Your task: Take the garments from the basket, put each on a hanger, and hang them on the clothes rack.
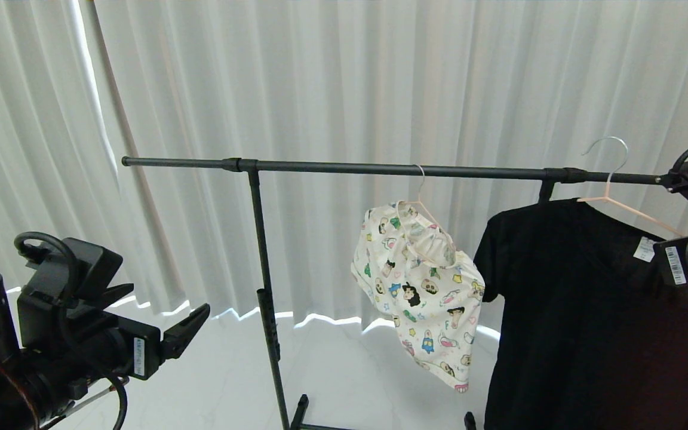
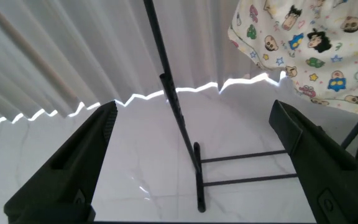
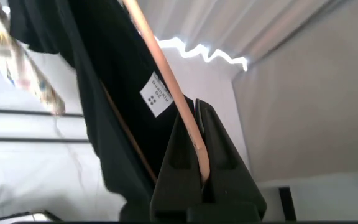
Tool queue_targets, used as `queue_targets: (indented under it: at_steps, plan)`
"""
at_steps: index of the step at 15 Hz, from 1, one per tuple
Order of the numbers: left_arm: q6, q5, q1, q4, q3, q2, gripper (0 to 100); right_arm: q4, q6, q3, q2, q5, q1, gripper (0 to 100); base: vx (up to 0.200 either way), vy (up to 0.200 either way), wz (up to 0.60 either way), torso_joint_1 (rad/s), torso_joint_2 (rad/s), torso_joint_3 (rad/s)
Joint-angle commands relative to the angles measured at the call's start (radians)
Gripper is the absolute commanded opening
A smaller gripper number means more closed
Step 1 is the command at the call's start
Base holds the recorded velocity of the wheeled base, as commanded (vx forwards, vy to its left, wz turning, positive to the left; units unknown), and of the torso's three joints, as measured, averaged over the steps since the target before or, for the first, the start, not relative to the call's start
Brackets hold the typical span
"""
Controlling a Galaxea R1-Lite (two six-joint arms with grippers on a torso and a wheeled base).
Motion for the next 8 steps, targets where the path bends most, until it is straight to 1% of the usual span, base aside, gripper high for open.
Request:
queue_targets:
  at_steps: [1, 3, 8]
  plan:
    - [0.000, 0.000, -0.001, 0.000, -0.001, 0.001, 100, -0.002, -0.001, -0.028, 0.025, 0.000, 0.005, 0, 0.200, 0.000, 0.00, 0.007, -0.01, 0.002]
    - [0.002, 0.002, -0.001, 0.000, -0.006, 0.001, 100, 0.000, -0.001, -0.055, 0.028, 0.000, 0.011, 0, 0.200, 0.000, 0.00, 0.002, 0.00, 0.002]
    - [0.006, 0.002, 0.003, 0.000, -0.053, 0.038, 100, 0.003, -0.003, -0.063, 0.030, 0.000, 0.042, 0, 0.200, 0.000, 0.00, 0.002, 0.00, 0.001]
